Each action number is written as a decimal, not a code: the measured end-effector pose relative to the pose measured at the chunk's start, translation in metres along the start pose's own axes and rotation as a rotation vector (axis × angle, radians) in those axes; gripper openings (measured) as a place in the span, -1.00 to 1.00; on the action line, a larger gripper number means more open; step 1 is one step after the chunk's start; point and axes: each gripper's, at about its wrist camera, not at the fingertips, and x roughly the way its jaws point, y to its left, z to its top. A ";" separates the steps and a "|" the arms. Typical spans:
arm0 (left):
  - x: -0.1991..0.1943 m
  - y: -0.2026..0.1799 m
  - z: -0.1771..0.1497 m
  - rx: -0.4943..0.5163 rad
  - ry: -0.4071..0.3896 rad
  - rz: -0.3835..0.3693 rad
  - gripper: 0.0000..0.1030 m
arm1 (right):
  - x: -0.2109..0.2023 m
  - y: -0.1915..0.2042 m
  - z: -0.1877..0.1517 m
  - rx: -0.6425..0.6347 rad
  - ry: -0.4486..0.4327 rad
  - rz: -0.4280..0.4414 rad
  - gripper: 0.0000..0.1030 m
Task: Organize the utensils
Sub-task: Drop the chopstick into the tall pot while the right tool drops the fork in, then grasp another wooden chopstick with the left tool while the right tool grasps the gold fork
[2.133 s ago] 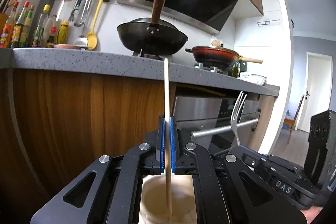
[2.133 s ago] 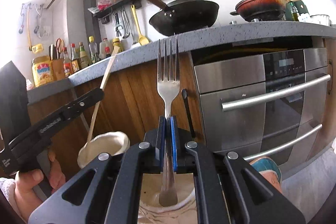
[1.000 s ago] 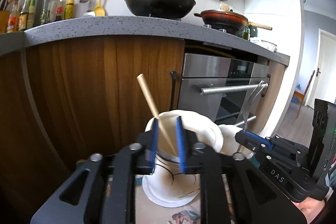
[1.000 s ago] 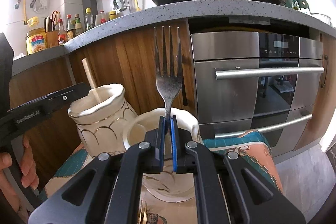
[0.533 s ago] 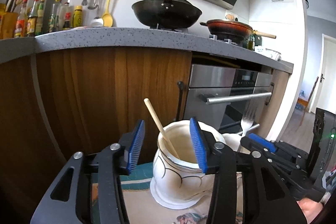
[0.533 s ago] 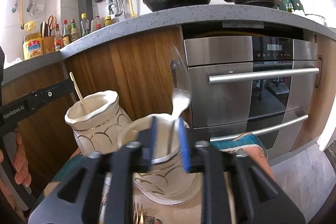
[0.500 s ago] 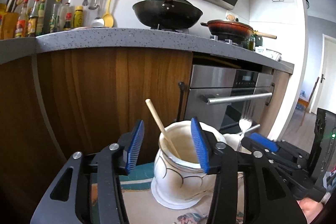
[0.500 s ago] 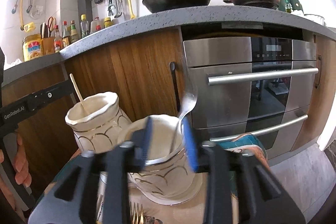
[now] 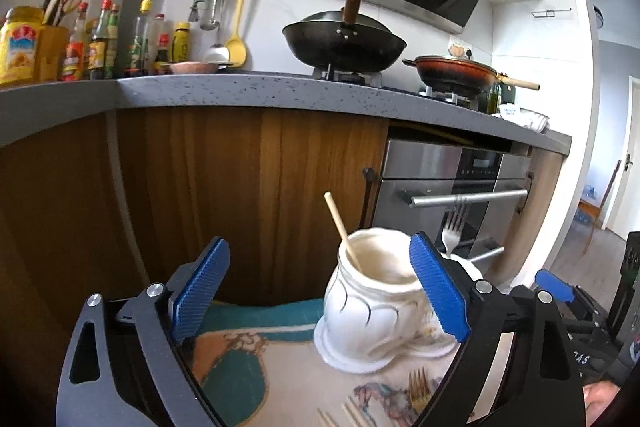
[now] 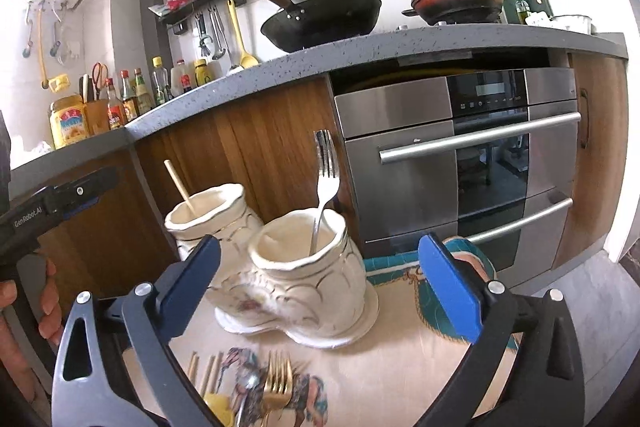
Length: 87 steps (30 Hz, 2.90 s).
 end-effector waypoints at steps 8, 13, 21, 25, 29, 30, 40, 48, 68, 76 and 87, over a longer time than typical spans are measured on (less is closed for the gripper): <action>-0.034 0.002 -0.028 0.025 0.076 0.033 0.83 | -0.028 0.003 -0.021 -0.005 0.020 -0.009 0.90; -0.037 0.004 -0.060 0.040 0.196 0.056 0.84 | -0.034 -0.001 -0.042 -0.004 0.075 -0.028 0.90; -0.020 -0.001 -0.121 0.060 0.439 0.073 0.84 | -0.023 -0.025 -0.059 0.069 0.162 -0.066 0.90; -0.014 -0.007 -0.143 0.082 0.514 0.062 0.79 | -0.015 -0.034 -0.063 0.097 0.197 -0.076 0.90; -0.006 -0.018 -0.152 0.083 0.586 0.021 0.30 | -0.012 -0.035 -0.064 0.097 0.210 -0.072 0.90; -0.003 -0.023 -0.154 0.086 0.605 0.008 0.22 | -0.011 -0.034 -0.064 0.090 0.213 -0.070 0.90; 0.004 -0.033 -0.157 0.079 0.635 0.014 -0.25 | -0.016 -0.028 -0.063 0.036 0.197 -0.065 0.90; 0.021 -0.032 -0.153 0.107 0.668 0.032 -0.52 | -0.015 -0.023 -0.065 0.018 0.206 -0.049 0.90; 0.008 -0.024 -0.154 0.199 0.669 -0.036 -0.87 | -0.016 -0.008 -0.066 0.021 0.293 -0.049 0.90; -0.016 -0.021 -0.151 0.196 0.619 -0.115 -0.87 | -0.024 -0.007 -0.072 0.002 0.385 -0.056 0.74; -0.020 -0.012 -0.155 0.180 0.585 -0.163 -0.87 | -0.017 0.025 -0.083 -0.062 0.544 0.008 -0.25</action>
